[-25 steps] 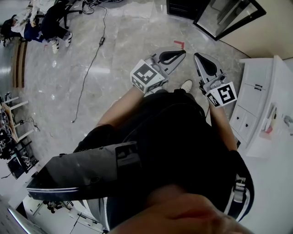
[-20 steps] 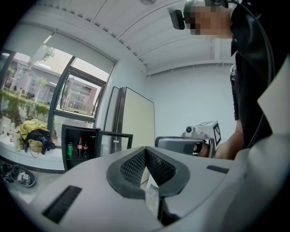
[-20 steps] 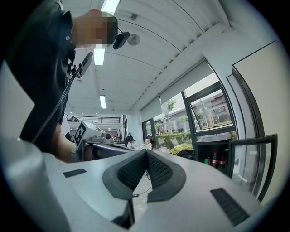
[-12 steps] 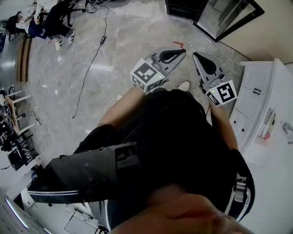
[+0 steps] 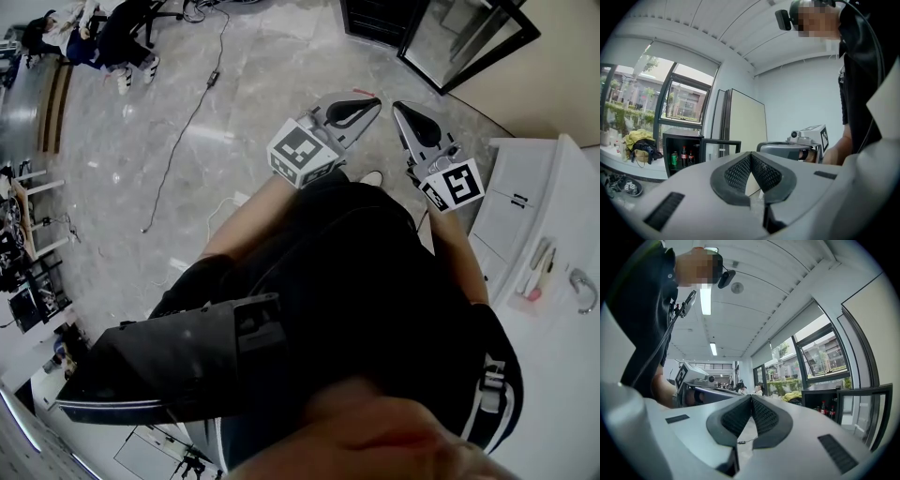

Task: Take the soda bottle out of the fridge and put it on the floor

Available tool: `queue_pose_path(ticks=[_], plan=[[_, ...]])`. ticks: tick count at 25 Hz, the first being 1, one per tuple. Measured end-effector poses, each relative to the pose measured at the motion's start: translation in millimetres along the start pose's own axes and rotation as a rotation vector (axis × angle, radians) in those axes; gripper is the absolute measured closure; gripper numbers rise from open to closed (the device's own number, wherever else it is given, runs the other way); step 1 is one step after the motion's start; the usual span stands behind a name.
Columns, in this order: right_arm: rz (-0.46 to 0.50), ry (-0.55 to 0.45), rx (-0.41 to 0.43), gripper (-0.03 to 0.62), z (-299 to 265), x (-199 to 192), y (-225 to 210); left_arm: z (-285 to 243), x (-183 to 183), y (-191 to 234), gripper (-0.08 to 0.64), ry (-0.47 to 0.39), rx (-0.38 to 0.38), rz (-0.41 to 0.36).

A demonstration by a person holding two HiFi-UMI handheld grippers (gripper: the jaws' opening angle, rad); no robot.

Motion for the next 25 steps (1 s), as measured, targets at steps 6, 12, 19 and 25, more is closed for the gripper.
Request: queue_pose_path(ticks=[6,12,19,25], plan=[[0.003,0.010,0.009,0.578,-16.8,-1.1,-4.4,-1.3,1.9,17.4,0.559,-0.002,0.001,0.008],[0.013,0.038,-0.021,0.578,-51.8,-3.6,-14.8,-0.9,1.9,58.7,0.559,-0.011,-0.041,0.023],[0.019,0.055,-0.085,0.578,-106.9,-7.4,-45.1,-10.7,10.9,131.2,0.560,-0.039,-0.099,0.016],[0.027,0.069,-0.115,0.578,-172.1,-6.9,-63.0,-0.6,18.9,202.1,0.560,-0.040,-0.135,0.010]])
Point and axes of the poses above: the fingertips, and each gripper's own axes: z backward along the fingers, y to its left, x out of its top, the point moved 6 cm from there along z, backward along the fingers, and after that the axes turned 4 degrees about -x, right-handed, at the moved point
